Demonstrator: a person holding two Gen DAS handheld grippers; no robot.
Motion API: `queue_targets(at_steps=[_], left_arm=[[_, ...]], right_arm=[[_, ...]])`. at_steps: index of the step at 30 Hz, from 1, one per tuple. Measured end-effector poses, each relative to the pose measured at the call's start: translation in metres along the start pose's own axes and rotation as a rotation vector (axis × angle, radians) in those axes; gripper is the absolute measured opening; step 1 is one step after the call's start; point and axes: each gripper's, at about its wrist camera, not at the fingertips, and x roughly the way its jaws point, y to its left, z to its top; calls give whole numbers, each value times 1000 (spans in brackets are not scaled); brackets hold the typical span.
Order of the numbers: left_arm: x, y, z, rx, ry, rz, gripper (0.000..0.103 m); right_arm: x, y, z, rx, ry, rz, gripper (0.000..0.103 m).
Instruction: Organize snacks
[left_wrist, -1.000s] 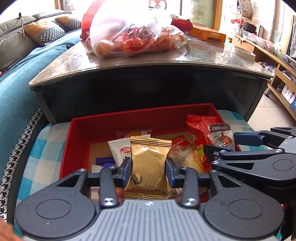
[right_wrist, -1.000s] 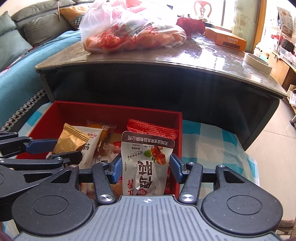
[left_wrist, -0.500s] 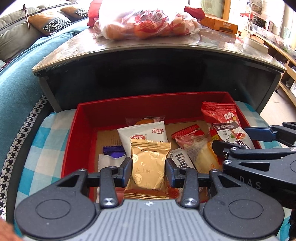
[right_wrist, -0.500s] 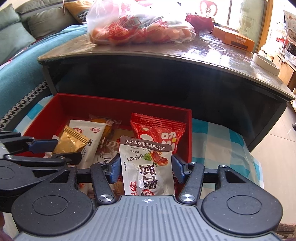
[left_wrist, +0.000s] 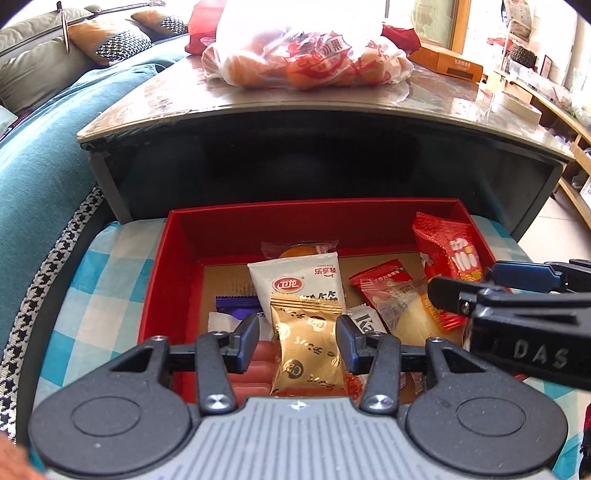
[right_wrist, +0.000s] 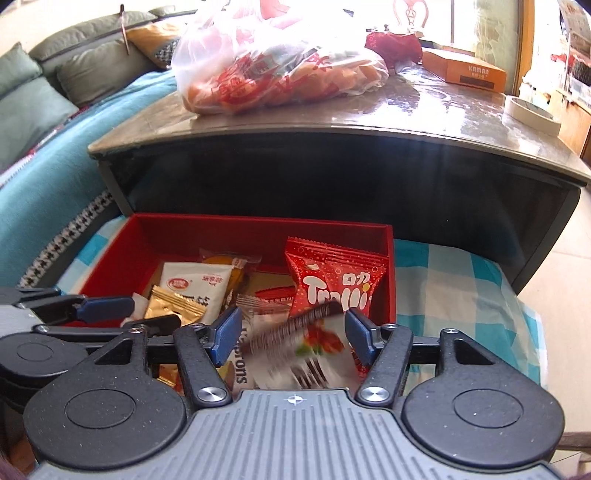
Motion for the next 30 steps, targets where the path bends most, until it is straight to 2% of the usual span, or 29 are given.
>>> queue_targets(at_steps=[7,14,19,21,30], left_arm=[[-10,-4,0,9,-20,-18,81],[-22,0,-3,-7,-35,-20,85],[-32,-2,-9,10,-45,2,87],[-38,-3,-13,15,-51,4,91],[-64,-11,-35,43,-62,-3,92]], right_arm=[[-15,-7,3,39,-46,6,72],[-26,-11,-4,54,-44,-19,74],[-35,-12,-18,43,-21,-49,77],[-39,-13,-24,56,-10,-53,77],[-62,-9,-55,81,3,-65,80]])
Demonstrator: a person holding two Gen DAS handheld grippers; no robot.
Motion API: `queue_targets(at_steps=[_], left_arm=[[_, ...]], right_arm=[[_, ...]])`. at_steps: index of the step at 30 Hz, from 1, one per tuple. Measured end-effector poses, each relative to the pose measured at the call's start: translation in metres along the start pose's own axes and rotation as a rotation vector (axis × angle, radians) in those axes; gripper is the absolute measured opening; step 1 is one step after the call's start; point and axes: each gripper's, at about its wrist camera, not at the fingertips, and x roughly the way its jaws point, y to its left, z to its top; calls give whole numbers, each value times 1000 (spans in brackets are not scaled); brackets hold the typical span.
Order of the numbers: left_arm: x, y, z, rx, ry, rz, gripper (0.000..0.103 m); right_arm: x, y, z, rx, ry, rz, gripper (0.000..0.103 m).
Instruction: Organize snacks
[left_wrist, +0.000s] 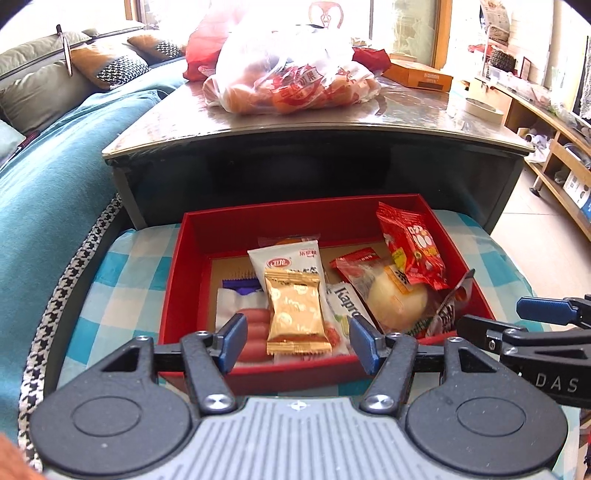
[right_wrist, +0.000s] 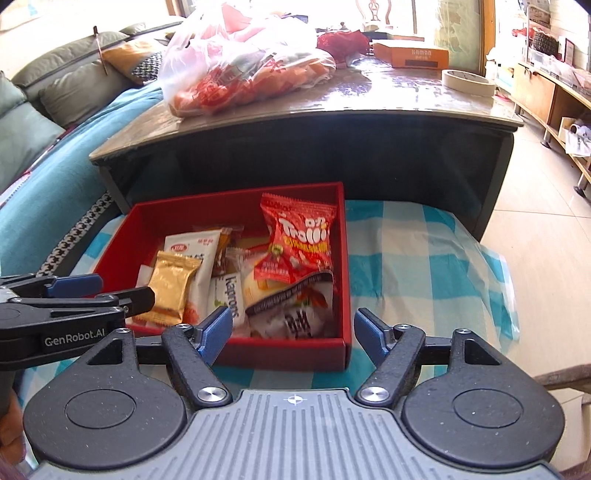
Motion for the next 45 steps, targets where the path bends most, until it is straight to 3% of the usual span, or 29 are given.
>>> queue_targets(at_steps=[11,34,45], left_arm=[[-26,-4,-26,8,6,-22,103],[-47,-9,-85,-10,76,-27,103],[-54,-11,-98,-13,83,-18,103]], right_arm=[[-29,2,-31,25,-4,3,82],[-54,3,-80,48,44,-36,85],[-58,8,-95,35,71,-40,85]])
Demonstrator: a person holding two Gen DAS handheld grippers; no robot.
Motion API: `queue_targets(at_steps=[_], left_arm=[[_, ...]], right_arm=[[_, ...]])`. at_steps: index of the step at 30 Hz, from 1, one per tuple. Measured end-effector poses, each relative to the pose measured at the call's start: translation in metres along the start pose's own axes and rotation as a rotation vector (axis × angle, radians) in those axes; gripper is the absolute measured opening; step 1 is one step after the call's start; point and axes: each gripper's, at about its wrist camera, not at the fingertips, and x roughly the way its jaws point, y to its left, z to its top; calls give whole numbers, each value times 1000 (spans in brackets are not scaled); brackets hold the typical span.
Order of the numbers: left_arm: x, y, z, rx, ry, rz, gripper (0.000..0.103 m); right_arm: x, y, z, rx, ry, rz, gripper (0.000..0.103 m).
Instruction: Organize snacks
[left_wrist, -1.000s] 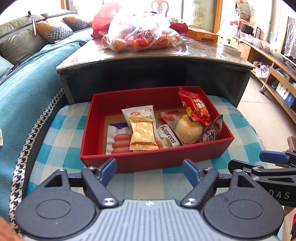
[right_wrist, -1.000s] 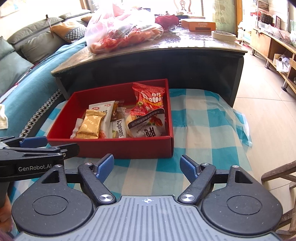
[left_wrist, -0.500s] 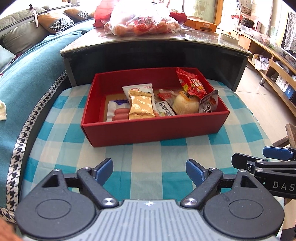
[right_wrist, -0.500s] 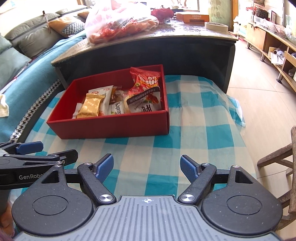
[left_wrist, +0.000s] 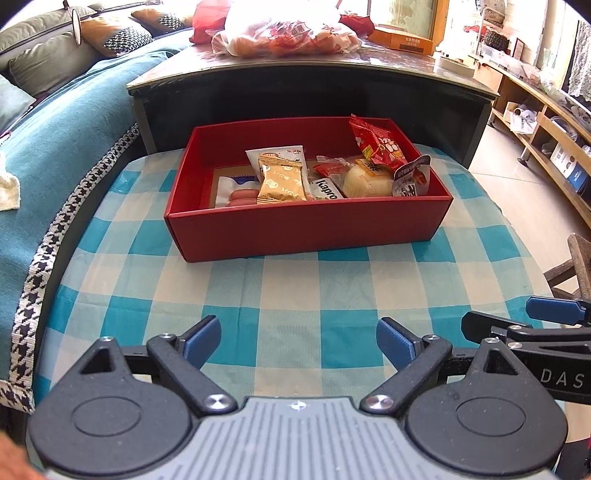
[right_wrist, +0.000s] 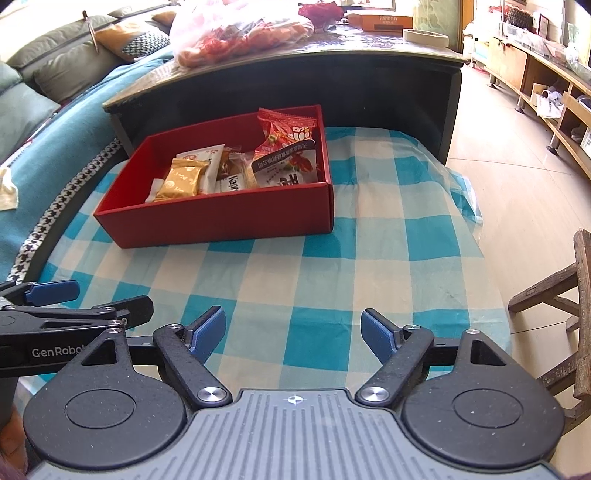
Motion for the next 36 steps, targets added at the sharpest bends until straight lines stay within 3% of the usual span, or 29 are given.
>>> queue_targets(at_steps=[36], left_arm=[[-13,1,-8,-23,-16,12,103]], right_arm=[[-8,1,-7,11,-7,32,85]])
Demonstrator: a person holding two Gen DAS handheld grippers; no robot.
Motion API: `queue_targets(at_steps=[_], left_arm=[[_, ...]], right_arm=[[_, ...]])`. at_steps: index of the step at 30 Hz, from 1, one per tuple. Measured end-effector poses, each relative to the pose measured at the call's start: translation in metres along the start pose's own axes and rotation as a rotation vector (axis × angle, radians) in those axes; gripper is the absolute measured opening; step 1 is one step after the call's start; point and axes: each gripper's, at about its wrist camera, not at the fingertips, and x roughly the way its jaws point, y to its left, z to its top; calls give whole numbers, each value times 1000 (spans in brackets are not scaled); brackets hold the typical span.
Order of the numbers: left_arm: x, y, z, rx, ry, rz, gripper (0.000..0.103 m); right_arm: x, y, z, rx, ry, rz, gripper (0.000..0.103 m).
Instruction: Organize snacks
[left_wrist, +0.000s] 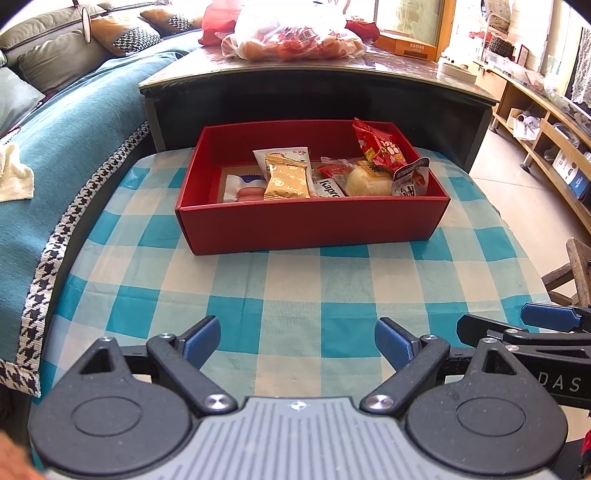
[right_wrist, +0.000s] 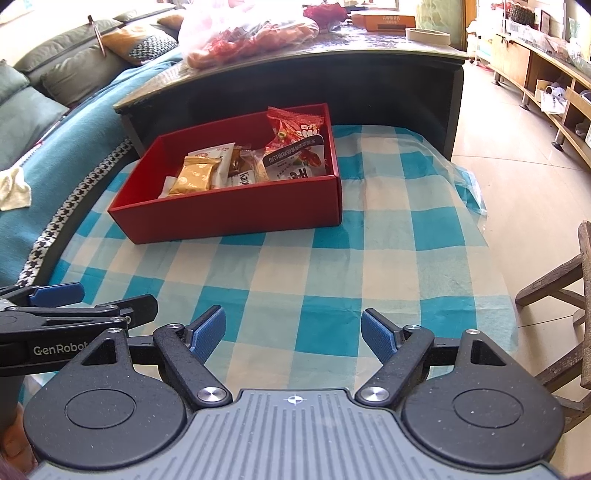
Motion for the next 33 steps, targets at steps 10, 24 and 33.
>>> queue_targets(at_steps=[10,24,33], left_arm=[[1,3,1,-34,10,-16,103],[2,2,1,-23,8,-11,103],[3,3,2,-31,16,1,103]], right_arm=[[-1,2,1,-10,-1,12,85],[-1,1,1,-10,-1,13,85],[0,3,1,-16,2,14,86]])
